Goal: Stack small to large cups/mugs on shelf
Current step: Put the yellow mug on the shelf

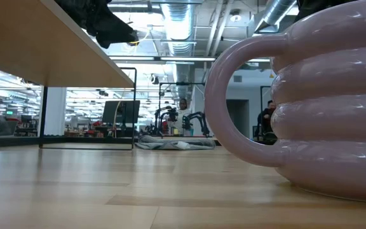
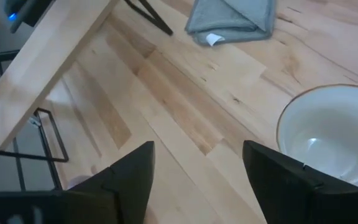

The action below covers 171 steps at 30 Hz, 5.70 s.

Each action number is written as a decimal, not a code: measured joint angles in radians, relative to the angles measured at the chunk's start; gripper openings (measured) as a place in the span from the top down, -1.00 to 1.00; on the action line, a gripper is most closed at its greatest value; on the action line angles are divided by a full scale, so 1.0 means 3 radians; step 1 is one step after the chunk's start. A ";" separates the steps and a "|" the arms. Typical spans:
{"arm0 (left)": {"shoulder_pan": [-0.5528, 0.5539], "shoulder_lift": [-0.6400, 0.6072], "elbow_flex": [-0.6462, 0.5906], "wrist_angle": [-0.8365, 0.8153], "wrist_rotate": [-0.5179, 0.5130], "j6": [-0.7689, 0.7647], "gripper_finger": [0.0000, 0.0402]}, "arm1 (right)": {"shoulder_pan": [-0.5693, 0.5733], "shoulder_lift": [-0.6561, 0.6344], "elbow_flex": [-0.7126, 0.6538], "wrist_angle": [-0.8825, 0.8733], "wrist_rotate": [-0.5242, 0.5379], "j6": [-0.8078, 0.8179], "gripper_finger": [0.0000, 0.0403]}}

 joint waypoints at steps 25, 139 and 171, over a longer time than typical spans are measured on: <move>0.0001 -0.0001 0.0000 0.0005 -0.0001 0.0003 -0.01 | 0.0000 0.0000 -0.0001 0.0000 -0.0001 0.0000 -0.33; 0.0000 -0.0001 -0.0001 -0.0724 -0.0002 0.0313 -0.01 | 0.0071 0.1793 -0.0003 -0.0500 0.0087 0.1499 -0.33; 0.0000 -0.0001 -0.0001 -0.0749 -0.0002 0.0304 -0.01 | -0.0017 0.1789 -0.0003 -0.0554 0.0147 0.1511 -0.31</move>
